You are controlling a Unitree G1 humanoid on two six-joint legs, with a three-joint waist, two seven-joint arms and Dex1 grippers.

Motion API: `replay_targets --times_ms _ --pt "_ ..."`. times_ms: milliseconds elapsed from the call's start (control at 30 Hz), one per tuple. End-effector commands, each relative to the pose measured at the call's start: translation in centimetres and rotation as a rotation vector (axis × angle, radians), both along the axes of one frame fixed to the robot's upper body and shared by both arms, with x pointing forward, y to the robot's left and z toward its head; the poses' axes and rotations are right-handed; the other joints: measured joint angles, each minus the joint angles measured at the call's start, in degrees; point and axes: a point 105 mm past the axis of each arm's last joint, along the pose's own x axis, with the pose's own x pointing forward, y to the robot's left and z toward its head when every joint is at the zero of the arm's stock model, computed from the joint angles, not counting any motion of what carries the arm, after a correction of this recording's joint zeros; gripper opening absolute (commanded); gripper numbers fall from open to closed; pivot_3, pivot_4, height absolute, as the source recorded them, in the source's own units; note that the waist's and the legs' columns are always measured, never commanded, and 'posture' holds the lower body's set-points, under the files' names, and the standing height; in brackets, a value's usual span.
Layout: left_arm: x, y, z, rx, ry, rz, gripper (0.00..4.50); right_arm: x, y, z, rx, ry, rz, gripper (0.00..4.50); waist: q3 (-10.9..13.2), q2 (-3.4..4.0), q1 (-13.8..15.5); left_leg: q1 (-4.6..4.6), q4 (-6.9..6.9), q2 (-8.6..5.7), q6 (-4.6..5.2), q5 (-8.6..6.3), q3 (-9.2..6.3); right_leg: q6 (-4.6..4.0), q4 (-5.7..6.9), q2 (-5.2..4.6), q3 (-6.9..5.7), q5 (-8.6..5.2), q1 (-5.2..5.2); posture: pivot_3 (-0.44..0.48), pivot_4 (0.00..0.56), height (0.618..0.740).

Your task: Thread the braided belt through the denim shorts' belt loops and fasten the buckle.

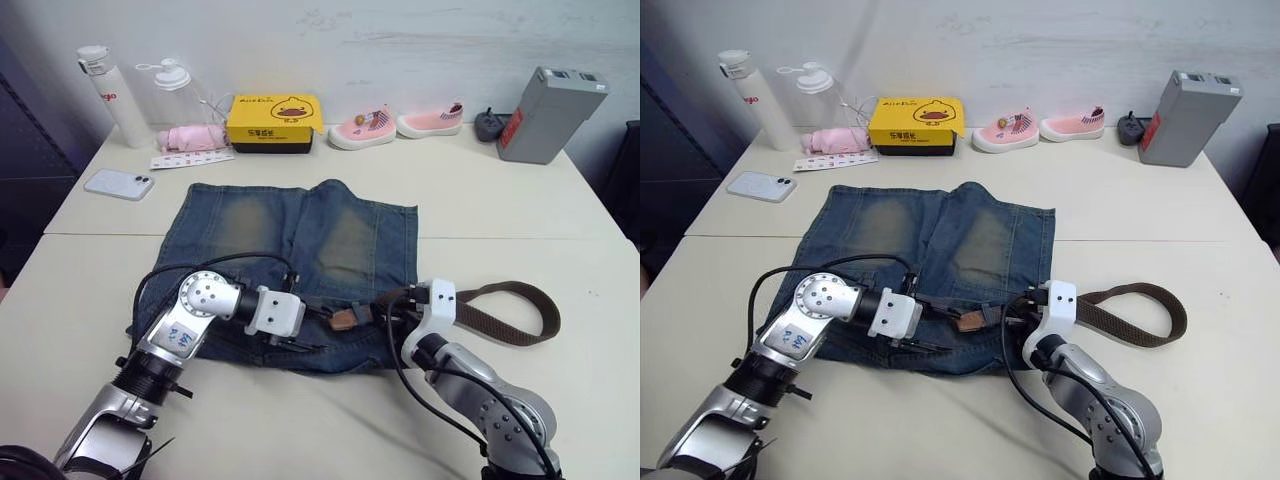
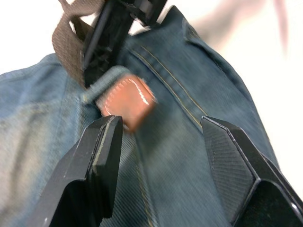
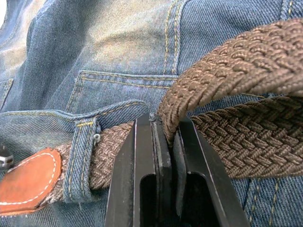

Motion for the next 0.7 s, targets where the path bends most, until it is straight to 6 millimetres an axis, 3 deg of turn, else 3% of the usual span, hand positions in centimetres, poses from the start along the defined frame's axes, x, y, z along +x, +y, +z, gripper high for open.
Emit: replay_targets --times_ms 33,367,567,600,700 --pt "0.8 -0.5 1.6 -0.064 -0.105 0.018 2.93 -0.7 0.4 -1.5 -0.014 0.071 0.016 0.00 0.0 -0.01 0.0 -0.01 0.00 0.00 0.00 0.00 -0.01 0.00 0.00 0.00 0.00 0.00 0.00 0.000 0.150 0.683" --pt "0.6 -2.2 1.3 -0.105 -0.264 -0.041 2.93 -0.9 0.6 -1.6 -0.014 0.072 0.022 0.00 0.0 0.01 0.0 0.01 0.00 -0.01 0.00 0.00 0.00 0.00 0.00 0.00 -0.01 0.00 0.00 0.000 0.150 0.683" --pt "1.0 -2.0 0.7 -0.082 -0.292 -0.030 0.35 -0.9 0.6 -1.4 -0.016 0.070 0.021 0.00 0.0 0.01 0.1 -0.01 0.00 -0.01 0.00 0.00 -0.02 0.00 -0.01 0.00 -0.02 0.00 0.00 0.000 0.150 0.683" --pt "1.1 -2.0 0.6 -0.079 -0.293 -0.028 0.15 -0.9 0.6 -1.4 -0.017 0.069 0.022 0.00 0.0 0.01 0.1 -0.01 0.00 -0.01 0.00 0.00 -0.02 0.00 -0.01 0.00 -0.02 0.00 0.00 0.000 0.150 0.683" --pt "1.1 -2.1 0.6 -0.080 -0.298 -0.030 0.15 -0.9 0.5 -1.3 -0.024 0.066 0.025 0.00 0.0 0.01 0.1 0.00 0.00 -0.02 0.01 0.00 -0.02 0.00 0.00 0.00 -0.01 0.00 0.00 0.000 0.150 0.683"
